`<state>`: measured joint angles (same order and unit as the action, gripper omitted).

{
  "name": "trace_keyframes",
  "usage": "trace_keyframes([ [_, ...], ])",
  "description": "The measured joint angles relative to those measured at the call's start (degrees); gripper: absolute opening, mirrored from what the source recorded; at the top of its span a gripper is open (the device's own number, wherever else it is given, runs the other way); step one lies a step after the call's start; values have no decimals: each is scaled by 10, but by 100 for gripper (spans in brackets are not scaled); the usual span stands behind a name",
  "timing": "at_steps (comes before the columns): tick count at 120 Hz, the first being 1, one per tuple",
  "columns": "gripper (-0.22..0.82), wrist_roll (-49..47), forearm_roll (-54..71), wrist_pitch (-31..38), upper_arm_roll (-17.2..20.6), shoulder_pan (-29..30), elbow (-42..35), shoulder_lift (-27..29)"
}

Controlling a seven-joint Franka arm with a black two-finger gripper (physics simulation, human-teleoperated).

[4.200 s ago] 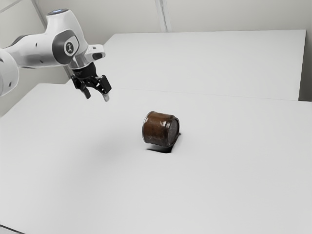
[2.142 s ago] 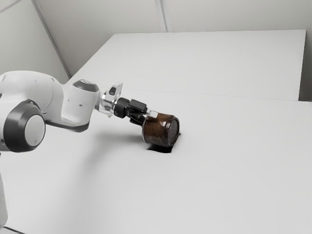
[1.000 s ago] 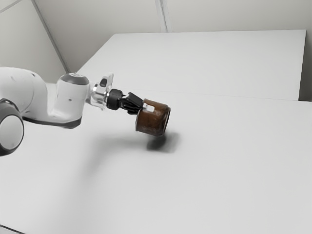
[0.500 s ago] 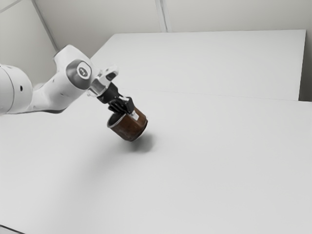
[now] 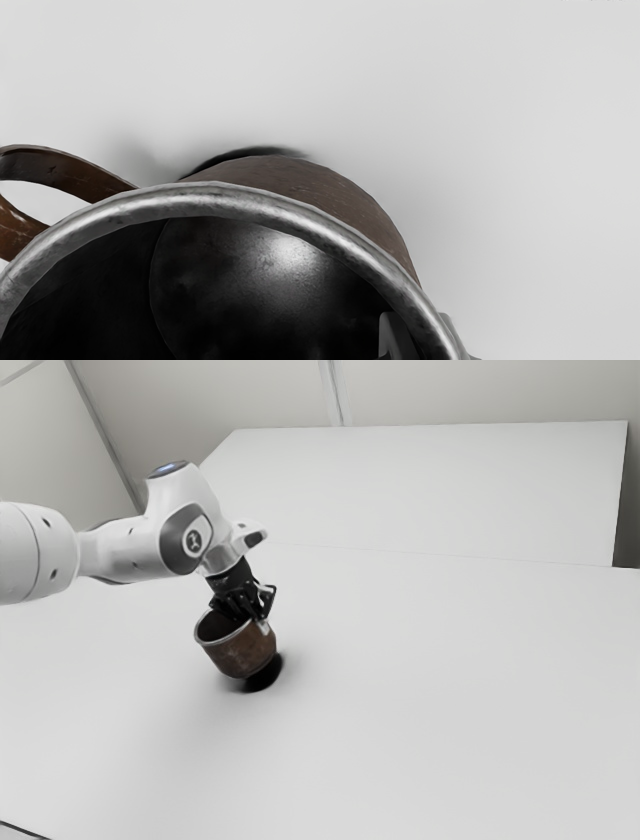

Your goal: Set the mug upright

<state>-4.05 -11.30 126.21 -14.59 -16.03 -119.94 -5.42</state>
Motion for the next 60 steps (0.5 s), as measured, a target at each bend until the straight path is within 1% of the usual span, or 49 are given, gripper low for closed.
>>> trace_keyframes([
  [16,-17,-58,36,-1,0,-9,2,-8],
  [37,-17,-125,81,-13,0,-19,-2,-3],
  [60,-17,-181,100,-22,0,-20,-12,-2],
])
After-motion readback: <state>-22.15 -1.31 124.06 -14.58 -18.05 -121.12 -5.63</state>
